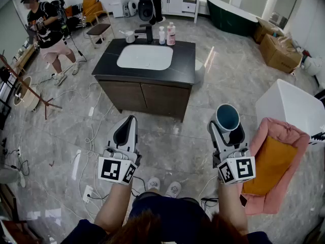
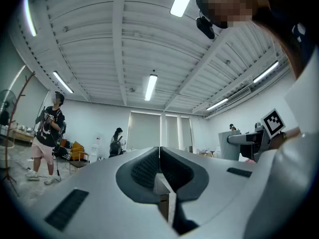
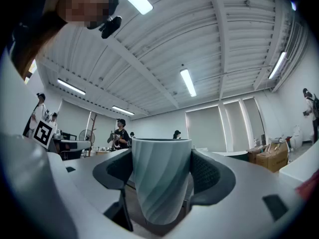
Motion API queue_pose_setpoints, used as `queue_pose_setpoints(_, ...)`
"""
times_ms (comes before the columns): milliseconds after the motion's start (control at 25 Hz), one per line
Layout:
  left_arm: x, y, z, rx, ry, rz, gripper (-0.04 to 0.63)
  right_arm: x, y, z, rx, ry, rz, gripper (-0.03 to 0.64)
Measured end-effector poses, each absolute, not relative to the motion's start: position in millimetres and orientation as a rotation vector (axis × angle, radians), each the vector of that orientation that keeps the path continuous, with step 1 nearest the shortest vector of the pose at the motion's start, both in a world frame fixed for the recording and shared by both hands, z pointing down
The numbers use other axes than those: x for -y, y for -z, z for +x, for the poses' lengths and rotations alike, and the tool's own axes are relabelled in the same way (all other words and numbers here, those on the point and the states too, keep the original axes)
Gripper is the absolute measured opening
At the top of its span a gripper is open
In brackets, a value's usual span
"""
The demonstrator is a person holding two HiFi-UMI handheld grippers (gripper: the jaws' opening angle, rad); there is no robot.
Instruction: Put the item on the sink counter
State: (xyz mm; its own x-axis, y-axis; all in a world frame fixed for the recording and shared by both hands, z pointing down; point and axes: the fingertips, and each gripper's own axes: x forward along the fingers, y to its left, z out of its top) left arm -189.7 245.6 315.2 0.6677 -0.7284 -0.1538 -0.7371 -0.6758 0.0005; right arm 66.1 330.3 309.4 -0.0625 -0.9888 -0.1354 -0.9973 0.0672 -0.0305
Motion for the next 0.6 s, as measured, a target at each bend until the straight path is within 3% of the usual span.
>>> queue_pose_setpoints(600, -273.6, -328.3, -187.6, -1.27, -0.175, -2.808, 0.023, -354.6, -311.8, 78.4, -2.179, -0.064, -2.025, 0.368)
